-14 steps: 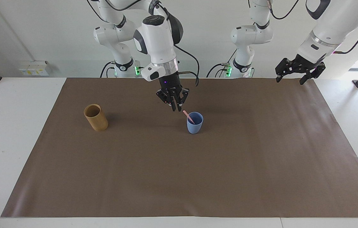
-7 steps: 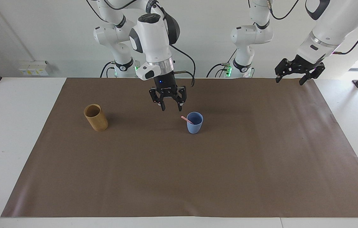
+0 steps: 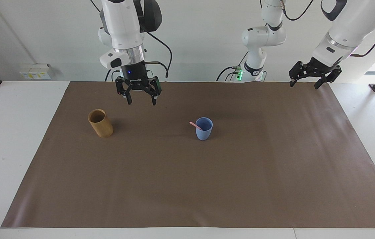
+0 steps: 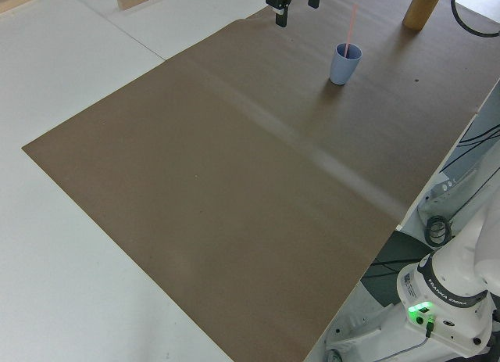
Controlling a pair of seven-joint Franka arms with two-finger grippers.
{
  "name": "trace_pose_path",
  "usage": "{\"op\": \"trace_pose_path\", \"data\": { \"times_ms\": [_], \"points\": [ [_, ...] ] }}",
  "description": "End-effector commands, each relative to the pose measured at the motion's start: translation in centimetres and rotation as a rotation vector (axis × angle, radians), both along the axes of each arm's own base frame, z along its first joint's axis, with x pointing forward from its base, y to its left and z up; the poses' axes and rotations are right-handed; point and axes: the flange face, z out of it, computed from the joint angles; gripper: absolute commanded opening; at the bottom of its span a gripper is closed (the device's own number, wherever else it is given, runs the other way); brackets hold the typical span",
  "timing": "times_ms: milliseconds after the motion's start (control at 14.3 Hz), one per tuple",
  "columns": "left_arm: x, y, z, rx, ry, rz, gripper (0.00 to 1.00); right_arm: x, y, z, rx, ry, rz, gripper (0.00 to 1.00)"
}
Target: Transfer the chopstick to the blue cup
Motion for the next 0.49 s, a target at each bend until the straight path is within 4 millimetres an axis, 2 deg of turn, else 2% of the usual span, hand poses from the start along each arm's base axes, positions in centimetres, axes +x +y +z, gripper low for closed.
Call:
{"op": "trace_pose_path", "data": {
  "times_ms": [0, 70, 210, 419],
  "points": [
    [-0.3, 0.4, 0.4, -0.006, -0.014, -0.005, 1.0, 0.0, -2.7, 1.5, -0.034, 0.058, 0.01, 1.0],
    [-0.3, 0.4, 0.4, -0.006, -0.014, -0.005, 1.0, 0.1, -4.1, 1.6, -0.034, 0.074, -0.009, 1.0],
    [-0.3, 0.4, 0.4, -0.006, -0.014, -0.005, 1.0, 0.5, -7.8, 3.7, -0.031, 0.114, -0.046, 1.0],
    [-0.3, 0.4, 0.4, -0.006, -0.014, -0.005, 1.0, 1.1, -11.2, 4.5, -0.065, 0.225, -0.025, 1.0]
  ]
}}
